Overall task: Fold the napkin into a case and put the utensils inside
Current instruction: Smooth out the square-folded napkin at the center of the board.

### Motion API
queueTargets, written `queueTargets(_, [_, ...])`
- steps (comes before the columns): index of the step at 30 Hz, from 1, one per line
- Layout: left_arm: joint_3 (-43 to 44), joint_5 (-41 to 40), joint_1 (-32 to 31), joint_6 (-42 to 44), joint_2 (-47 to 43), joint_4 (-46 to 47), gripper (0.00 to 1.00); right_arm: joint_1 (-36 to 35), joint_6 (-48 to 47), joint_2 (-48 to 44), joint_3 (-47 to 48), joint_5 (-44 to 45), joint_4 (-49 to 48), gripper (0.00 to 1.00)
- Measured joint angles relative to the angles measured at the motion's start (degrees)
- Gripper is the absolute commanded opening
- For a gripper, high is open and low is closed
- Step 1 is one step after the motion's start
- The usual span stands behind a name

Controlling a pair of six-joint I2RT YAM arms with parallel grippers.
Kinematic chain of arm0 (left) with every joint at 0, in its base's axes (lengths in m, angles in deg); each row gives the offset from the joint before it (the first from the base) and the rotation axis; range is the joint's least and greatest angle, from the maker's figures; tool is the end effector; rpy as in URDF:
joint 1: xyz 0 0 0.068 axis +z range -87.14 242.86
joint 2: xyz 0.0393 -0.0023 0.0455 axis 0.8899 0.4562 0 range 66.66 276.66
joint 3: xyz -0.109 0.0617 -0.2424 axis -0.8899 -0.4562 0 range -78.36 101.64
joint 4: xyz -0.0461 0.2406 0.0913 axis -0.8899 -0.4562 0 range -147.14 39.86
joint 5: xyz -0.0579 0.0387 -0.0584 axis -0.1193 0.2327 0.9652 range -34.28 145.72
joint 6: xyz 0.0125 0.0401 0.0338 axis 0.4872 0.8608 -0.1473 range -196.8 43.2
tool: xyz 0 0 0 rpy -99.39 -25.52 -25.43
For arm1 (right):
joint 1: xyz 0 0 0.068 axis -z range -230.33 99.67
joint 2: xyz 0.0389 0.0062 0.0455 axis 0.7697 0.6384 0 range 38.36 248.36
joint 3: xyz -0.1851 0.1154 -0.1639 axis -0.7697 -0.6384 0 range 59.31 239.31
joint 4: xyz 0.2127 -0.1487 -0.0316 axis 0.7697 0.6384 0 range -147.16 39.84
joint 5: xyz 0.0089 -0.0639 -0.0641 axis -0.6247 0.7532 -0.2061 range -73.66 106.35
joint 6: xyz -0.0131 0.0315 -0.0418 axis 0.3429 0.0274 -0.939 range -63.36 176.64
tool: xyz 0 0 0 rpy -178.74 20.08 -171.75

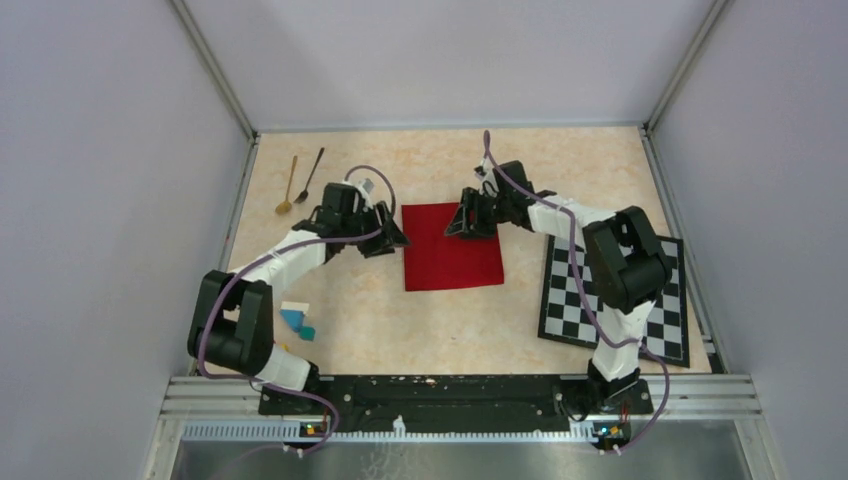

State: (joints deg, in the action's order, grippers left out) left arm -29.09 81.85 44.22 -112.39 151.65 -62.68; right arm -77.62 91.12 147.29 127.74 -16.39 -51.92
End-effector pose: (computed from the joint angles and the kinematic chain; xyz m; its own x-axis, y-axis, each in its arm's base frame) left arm 0.2806 -0.1113 0.2031 -0.9037 -0.2467 -0.3500 0.0478 0.7543 -0.6548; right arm 0.3497 0.2021 0.1752 -0.9328 0.0545 -0.3561 -0.2342 0.6594 0.7144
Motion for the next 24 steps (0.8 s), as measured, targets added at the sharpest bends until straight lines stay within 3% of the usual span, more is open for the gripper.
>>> queueTargets(5, [4.5, -0.1, 6.4, -0.9, 3.8, 3.6, 0.48, 8.2, -5.6, -0.2, 2.8, 2.4, 4.4, 0.55])
queueTargets(11, [11.1, 0.2, 6.8, -2.2, 16.3, 8.6, 0.45, 17.1, -9.5, 0.8, 6.0, 2.9, 7.2, 0.52])
queueTargets(24, [19.3, -1.6, 6.6, -1.9, 27.6, 10.7, 0.35, 18.3, -11.5, 13.3, 14.2, -1.7, 7.2, 0.33])
